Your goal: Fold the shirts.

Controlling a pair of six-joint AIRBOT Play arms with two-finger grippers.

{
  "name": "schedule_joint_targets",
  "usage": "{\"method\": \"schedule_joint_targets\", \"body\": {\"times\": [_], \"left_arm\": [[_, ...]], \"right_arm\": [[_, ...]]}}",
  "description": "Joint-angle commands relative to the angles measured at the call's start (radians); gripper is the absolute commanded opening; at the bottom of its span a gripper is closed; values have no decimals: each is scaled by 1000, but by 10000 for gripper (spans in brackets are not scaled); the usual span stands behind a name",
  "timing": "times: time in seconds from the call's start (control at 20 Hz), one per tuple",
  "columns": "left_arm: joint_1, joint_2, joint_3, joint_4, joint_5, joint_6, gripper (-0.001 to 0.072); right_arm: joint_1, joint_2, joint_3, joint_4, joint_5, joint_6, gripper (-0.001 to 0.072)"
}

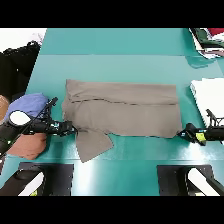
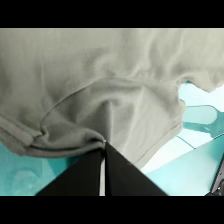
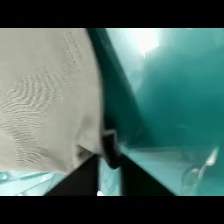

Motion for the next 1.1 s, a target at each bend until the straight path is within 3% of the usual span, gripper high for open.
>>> {"method": "schedule_joint_targets", "body": {"times": [0.0, 0.2, 0.45, 0.6, 0.7, 0.8, 1.05], "left_arm": [[0, 1, 10, 42, -47, 2, 26], [0, 50, 70, 189, -181, -47, 25], [0, 259, 85, 218, -340, -130, 26], [0, 286, 186, 217, -454, -154, 26], [0, 283, 257, 219, -429, -153, 26], [0, 279, 298, 234, -318, -147, 27], [1, 76, 314, 274, -84, -93, 27]], "right_arm": [[61, -23, -8, 0, -16, -3, 30], [72, 100, -8, -51, 48, -3, 21], [58, 357, -7, -141, 215, -2, 21], [-6, 456, 41, -138, 290, -2, 20], [-19, 467, 117, -137, 302, 2, 20], [20, 412, 193, -109, 290, 2, 20], [232, 107, 369, -85, 145, 21, 20]]}}
